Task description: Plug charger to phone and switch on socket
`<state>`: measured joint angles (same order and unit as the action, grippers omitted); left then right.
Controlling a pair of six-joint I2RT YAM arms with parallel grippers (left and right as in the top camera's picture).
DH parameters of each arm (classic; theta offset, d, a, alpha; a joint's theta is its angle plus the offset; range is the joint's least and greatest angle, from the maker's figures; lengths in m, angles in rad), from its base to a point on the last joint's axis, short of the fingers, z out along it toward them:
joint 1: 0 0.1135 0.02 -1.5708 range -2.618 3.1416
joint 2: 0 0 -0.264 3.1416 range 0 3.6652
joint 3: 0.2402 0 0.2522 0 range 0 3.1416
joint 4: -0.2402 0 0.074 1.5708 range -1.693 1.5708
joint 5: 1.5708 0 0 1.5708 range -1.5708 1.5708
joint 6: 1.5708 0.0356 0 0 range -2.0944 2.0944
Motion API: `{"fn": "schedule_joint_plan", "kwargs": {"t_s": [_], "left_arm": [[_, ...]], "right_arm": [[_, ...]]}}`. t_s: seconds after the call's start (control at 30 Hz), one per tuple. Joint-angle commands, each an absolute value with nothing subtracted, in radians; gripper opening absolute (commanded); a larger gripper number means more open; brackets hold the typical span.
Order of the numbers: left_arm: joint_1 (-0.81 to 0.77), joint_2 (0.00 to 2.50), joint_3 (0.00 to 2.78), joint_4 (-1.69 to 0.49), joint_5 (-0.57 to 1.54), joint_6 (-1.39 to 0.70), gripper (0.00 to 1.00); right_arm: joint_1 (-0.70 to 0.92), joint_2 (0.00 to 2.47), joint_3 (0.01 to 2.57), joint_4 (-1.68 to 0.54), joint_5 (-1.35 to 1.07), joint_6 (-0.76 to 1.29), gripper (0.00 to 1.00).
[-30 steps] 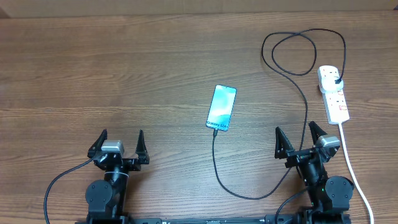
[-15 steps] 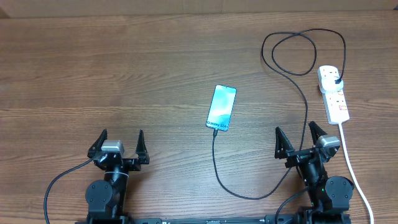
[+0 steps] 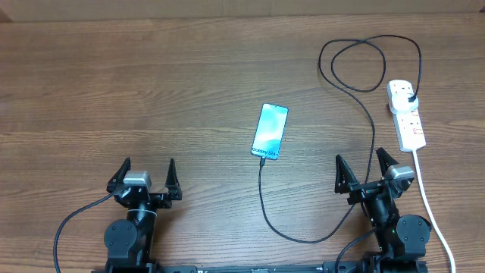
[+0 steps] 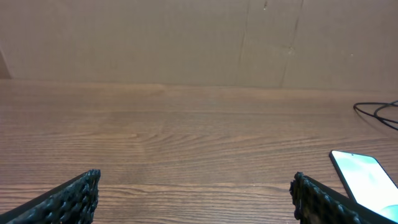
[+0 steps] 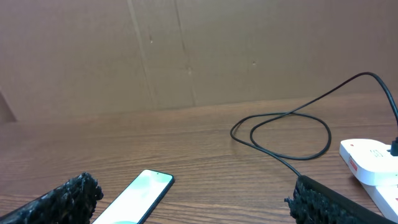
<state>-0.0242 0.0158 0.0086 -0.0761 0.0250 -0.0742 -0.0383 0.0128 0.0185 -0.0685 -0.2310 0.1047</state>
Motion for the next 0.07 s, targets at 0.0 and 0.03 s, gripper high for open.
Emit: {"fn": "schedule_joint_plan", "kwargs": {"t_s": [0.0, 0.03], "left_arm": [[-0.018, 0.008, 0.005, -0.078, 0.018, -0.059, 1.00], [-0.018, 0.008, 0.005, -0.078, 0.018, -0.059, 1.00]], "right_arm": [[-0.034, 0.003, 0.008, -0.062, -0.226, 0.103, 1.00], [-0.034, 0.003, 0.008, -0.062, -0.226, 0.103, 1.00]]}}
